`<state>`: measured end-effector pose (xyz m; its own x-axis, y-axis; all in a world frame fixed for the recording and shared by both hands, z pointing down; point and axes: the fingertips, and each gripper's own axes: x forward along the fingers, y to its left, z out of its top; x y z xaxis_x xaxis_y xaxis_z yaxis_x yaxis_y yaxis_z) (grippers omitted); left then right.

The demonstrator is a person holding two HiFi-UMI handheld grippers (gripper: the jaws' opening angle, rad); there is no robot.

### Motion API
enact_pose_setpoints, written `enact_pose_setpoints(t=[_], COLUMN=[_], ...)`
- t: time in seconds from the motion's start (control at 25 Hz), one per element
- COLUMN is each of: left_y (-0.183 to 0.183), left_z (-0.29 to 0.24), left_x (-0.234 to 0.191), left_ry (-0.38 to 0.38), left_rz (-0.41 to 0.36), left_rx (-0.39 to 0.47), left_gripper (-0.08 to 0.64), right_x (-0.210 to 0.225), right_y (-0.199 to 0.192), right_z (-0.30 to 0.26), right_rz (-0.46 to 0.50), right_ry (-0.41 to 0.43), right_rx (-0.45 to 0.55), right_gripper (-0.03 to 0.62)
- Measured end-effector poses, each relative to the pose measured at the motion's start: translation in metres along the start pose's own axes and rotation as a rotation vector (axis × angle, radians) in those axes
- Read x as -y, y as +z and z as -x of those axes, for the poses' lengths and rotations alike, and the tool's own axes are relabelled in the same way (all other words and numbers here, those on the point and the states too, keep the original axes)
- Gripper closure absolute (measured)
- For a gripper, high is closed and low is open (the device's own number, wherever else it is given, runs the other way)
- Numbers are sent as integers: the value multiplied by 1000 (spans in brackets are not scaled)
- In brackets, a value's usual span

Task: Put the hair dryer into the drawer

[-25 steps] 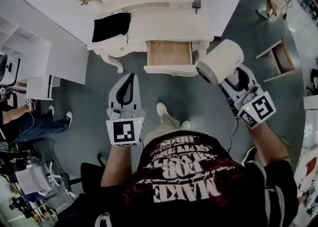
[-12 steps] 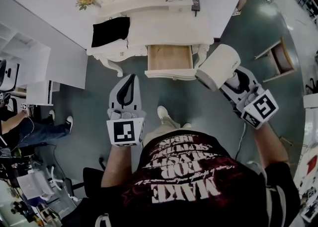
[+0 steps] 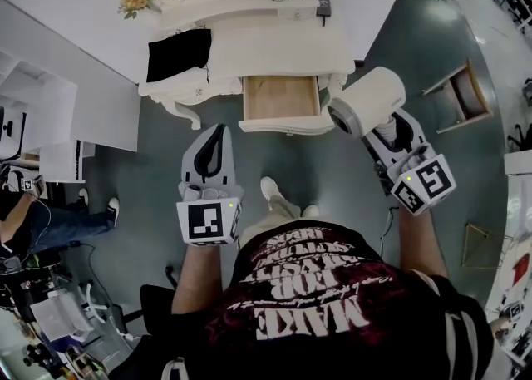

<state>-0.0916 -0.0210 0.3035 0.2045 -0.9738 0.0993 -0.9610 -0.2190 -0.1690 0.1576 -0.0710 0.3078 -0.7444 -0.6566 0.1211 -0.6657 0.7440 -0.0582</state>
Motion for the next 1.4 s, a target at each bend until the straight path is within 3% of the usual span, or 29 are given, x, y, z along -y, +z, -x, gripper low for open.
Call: enact_pose_setpoints(t=[0.52, 1.4], left_y=[-17, -5], left_z=[-39, -113], left_x=[-26, -94], left_ry=[-19, -88], left_rz=[8, -10], left_rx=[-19, 14], left_gripper=[555, 555], right_x=[6, 19], right_y=[-4, 18], right_z=[-39, -133], right_rz=[3, -11], right_ry=[-2, -16], right_rx=[-41, -34], right_gripper=[362, 362])
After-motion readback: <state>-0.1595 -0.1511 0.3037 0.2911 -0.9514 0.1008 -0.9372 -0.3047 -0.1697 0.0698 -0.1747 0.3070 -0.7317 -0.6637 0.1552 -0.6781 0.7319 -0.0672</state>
